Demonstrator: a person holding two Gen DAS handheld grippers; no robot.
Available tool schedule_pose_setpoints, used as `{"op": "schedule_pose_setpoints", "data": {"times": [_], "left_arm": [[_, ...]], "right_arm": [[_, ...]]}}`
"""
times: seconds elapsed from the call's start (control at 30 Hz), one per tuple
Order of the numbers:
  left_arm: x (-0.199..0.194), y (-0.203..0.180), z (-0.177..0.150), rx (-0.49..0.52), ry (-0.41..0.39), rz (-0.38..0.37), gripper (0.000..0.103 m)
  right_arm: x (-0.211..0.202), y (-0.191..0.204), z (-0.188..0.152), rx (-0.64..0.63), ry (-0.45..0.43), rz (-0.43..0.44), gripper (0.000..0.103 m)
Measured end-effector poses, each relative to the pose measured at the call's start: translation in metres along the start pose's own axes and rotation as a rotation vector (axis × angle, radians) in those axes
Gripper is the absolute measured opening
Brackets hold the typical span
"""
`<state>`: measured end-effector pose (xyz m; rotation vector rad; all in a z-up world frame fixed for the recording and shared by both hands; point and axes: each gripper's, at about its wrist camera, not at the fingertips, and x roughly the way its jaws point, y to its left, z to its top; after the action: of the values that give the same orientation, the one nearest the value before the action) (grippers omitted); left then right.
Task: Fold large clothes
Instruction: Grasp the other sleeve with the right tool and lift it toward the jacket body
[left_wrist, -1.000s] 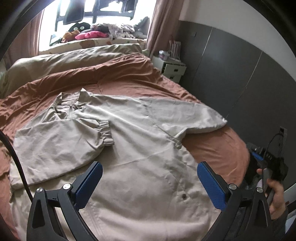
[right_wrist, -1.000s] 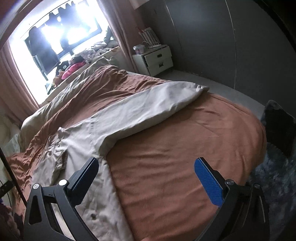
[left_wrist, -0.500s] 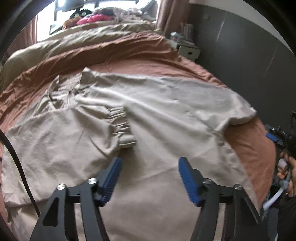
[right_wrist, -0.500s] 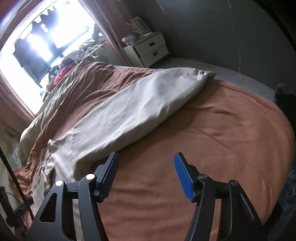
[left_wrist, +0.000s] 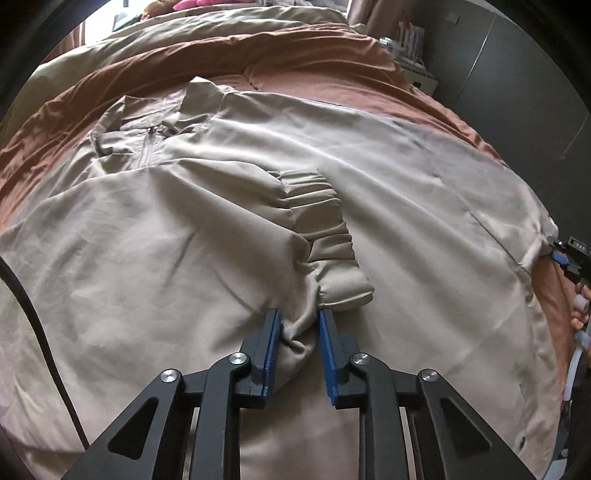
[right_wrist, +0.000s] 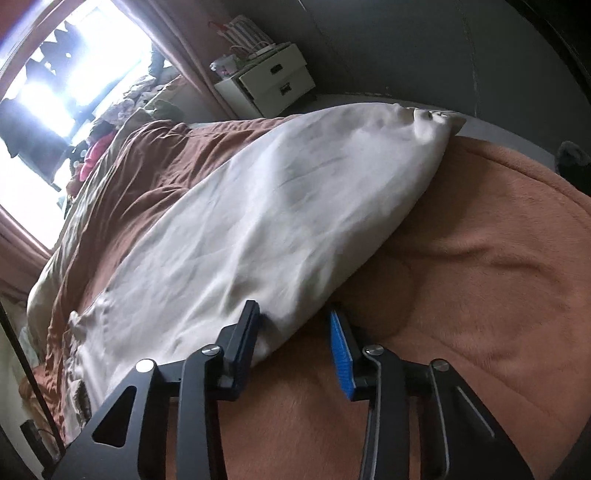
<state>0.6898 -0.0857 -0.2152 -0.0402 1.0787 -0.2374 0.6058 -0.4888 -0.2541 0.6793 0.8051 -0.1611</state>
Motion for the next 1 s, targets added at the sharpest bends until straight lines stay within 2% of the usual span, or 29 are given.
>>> {"op": "schedule_pose_setpoints", "data": {"times": [0.03, 0.17, 0.2, 0.23, 0.3, 0.37, 0.7, 1.0], "left_arm": [[0.003, 0.0, 0.002, 0.003, 0.002, 0.001, 0.022], [0.003, -0.004, 0.009, 0.002, 0.01, 0.019, 0.022], [0.001, -0.007, 0.01, 0.008, 0.006, 0.021, 0.023], [-0.003, -0.011, 0.01, 0.024, -0.002, 0.027, 0.025], [-0.01, -0.017, 0.009, 0.052, -0.021, 0.017, 0.039], [-0.015, -0.02, 0.007, 0.057, -0.033, -0.007, 0.044], [-0.045, -0.019, -0.006, 0.019, -0.048, -0.058, 0.044], [-0.092, 0.01, -0.03, -0.04, -0.09, -0.054, 0.044]], "right_arm": [[0.001, 0.001, 0.001, 0.0, -0.004, -0.001, 0.031], [0.007, 0.006, 0.01, -0.012, -0.012, -0.006, 0.005], [0.004, 0.011, 0.011, -0.022, -0.021, -0.005, 0.002], [-0.001, 0.016, 0.011, -0.039, -0.036, -0.007, 0.002], [-0.017, 0.031, 0.014, -0.106, -0.084, -0.01, 0.001], [-0.035, 0.045, 0.015, -0.146, -0.12, 0.001, 0.001], [-0.128, 0.122, 0.002, -0.267, -0.217, 0.155, 0.001], [-0.169, 0.181, -0.031, -0.364, -0.203, 0.282, 0.001]]}}
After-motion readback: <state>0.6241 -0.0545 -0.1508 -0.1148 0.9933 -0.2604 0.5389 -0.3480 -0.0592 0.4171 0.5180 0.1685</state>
